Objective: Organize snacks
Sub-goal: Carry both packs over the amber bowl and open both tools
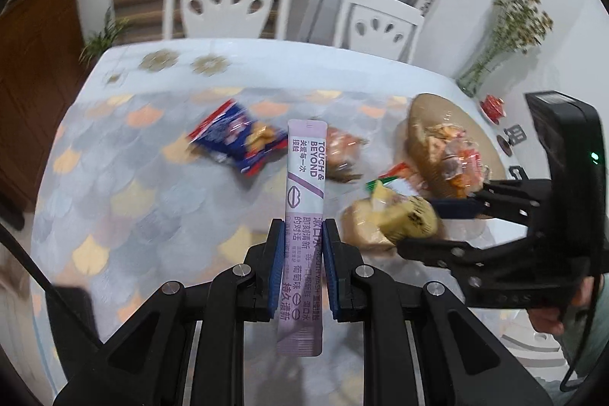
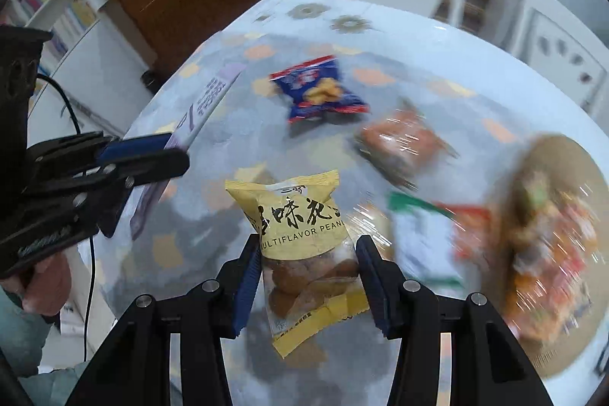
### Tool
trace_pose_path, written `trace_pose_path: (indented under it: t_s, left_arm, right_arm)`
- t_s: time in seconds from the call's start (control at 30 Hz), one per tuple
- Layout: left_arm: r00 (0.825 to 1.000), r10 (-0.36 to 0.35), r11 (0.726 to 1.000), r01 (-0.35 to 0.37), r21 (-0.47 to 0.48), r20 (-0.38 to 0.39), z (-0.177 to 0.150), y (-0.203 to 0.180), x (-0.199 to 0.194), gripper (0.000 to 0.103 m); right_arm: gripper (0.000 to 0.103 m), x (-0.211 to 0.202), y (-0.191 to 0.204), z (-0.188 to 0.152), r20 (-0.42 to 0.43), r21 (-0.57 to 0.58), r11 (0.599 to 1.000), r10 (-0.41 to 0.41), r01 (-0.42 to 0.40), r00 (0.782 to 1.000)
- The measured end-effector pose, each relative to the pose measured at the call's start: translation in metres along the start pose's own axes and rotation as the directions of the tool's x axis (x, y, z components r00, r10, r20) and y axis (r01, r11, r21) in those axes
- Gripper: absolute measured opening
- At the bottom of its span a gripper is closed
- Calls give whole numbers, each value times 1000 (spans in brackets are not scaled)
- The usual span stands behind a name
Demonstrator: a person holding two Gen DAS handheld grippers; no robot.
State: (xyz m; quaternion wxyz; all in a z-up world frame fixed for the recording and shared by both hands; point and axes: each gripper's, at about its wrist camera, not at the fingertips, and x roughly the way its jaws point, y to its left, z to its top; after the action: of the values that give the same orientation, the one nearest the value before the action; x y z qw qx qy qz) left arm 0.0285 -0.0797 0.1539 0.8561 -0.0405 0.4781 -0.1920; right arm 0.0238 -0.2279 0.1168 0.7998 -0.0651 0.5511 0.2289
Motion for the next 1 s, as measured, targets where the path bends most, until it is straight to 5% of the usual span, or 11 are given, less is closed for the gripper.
trace_pose_path:
  t_s: [0.27, 0.5, 0.83, 0.9, 0.97, 1.0]
  left_arm:
    - [999, -38, 990, 40, 131, -23, 50, -92, 30, 16]
    - [995, -94, 977, 100, 186, -43, 96, -160, 62, 16]
    - [988, -118, 970, 137, 200, -101, 126, -211, 113, 18]
    - [986, -134, 972, 151, 183, -98, 130, -216, 120, 28]
    - [987, -122, 977, 138, 164, -108, 132, -217, 126, 68]
    - [987, -125, 978, 139, 157, -98, 131, -216, 126, 69]
  right_arm:
    - [48, -78, -92, -35, 77, 221, 971, -110, 91, 991]
    - [48, -117, -181, -47, 77, 408, 897, -220, 171, 972]
    - [48, -132, -252, -42, 90, 538, 831, -220, 138, 971]
    - [55, -130, -257, -40, 93, 538, 832, -219, 136, 971]
    - [58, -128, -262, -42, 83, 536, 832, -216, 139, 973]
    - [58, -128, -263, -43, 84, 534, 835, -212, 135, 974]
